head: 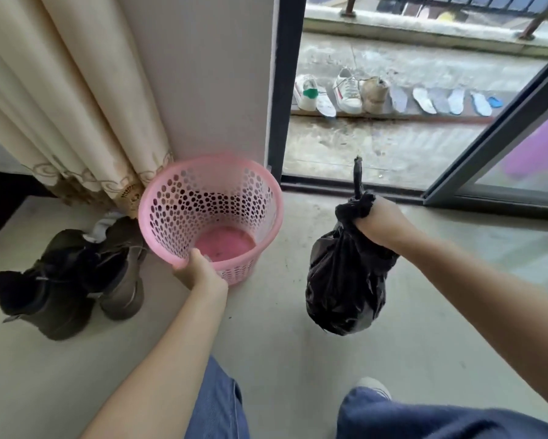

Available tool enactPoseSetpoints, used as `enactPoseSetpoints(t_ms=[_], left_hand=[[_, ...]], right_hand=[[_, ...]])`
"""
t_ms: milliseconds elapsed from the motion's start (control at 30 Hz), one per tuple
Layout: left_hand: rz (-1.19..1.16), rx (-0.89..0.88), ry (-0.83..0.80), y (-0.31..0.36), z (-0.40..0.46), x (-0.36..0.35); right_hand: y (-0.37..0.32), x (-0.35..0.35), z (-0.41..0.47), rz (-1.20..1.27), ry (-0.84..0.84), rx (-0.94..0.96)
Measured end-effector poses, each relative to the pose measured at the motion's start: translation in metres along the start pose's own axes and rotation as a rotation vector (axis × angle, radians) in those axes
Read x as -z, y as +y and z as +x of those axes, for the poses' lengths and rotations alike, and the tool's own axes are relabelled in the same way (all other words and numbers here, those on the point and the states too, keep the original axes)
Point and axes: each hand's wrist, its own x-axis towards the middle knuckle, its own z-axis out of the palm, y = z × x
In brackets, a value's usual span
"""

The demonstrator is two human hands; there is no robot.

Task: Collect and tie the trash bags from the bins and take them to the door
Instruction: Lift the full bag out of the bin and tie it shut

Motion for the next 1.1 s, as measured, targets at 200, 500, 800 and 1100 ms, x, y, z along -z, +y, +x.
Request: enactPoseSetpoints(t_ms=[200, 500, 800, 1100], left_hand=[[0.231, 0.193, -0.515, -0.054, -0.07, -0.007], [0.805, -0.392, -1.126, -0.083, -0.096, -0.043], [0.437, -0.636, -0.832, -0.039, -0.093, -0.073], [0.385, -0.744, -1.036, 0.019, -0.128, -0.08]], right_hand=[[0.037, -0.057, 0.002, 0.328, -0.15, -0.185], [0.054, -0.034, -0.008, 1.13, -0.614, -0.137], [0.09, 0.009, 0.01, 0.634, -0.179, -0.258], [0.057, 0.058, 0.006, 1.509, 0.185, 0.113]])
